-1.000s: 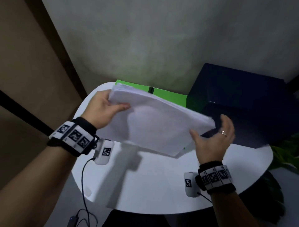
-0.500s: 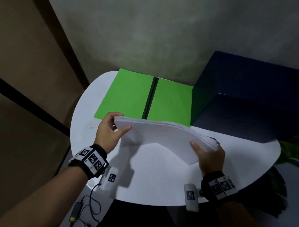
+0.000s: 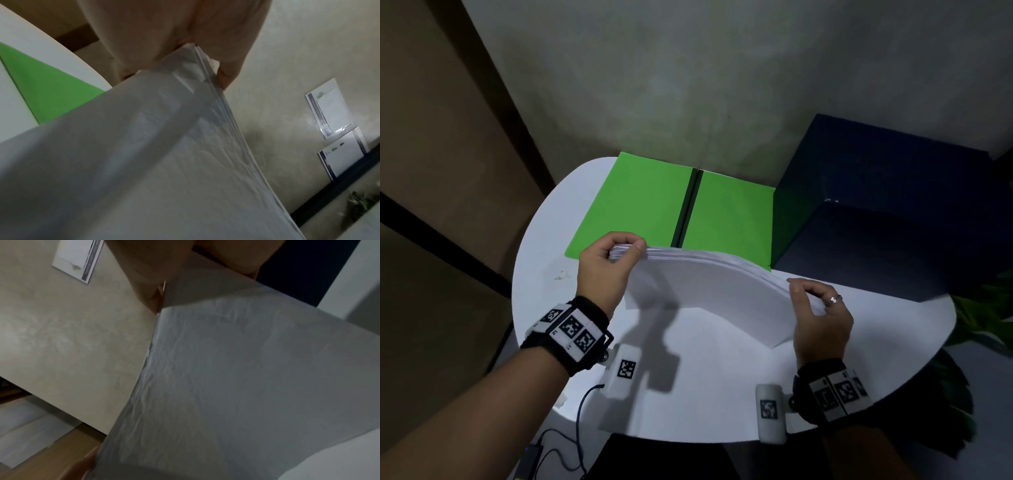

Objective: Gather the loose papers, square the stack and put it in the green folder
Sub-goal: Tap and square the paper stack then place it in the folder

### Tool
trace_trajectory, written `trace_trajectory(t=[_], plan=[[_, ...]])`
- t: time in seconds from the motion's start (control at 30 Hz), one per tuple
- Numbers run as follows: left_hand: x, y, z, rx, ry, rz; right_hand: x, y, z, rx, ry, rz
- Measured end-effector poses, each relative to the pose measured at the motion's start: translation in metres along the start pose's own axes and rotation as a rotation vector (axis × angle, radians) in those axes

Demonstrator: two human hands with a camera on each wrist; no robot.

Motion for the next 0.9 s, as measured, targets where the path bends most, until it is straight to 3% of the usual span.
trace_trajectory(t=[0.13,0.3,0.43,0.6,0.7,0.8,0.9], plan=[[0.001,-0.001,-0.005,0.020,-0.010,-0.040,0.001,-0.001,0.000,0.019,0.064,0.019],[0.010,0.001,-0.004,-0.057,-0.207,-0.170,-0.002,-0.002,0.000,-0.073,0.380,0.158],[0.009,0.002,-0.005,-0.069,-0.241,-0.227,0.000,0.000,0.000,-0.138,0.461,0.303],[0.013,0.000,-0.007,-0.051,-0.085,-0.185,-0.003,0.001,0.001,-0.249,0.555,0.393],[0.019,-0.003,-0.008,-0.080,-0.101,-0.195,-0.003,0.003,0.002,-0.279,0.584,0.442],[0.025,0.000,-0.009,-0.158,-0.249,-0.282,-0.003,0.004,0.001,-0.286,0.630,0.516],[0.020,0.009,-0.010,-0.298,-0.553,-0.754,-0.002,0.004,-0.001,-0.279,0.661,0.578]])
Point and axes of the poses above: each hand's wrist, its own z-axis away from the middle knuckle, its own y-axis out of the back of the hand, x = y × z, the point moved 1 cm from there along -z, towards the middle knuckle, and after that the axes turned 7 degrees about -z, right-handed, at the moved point
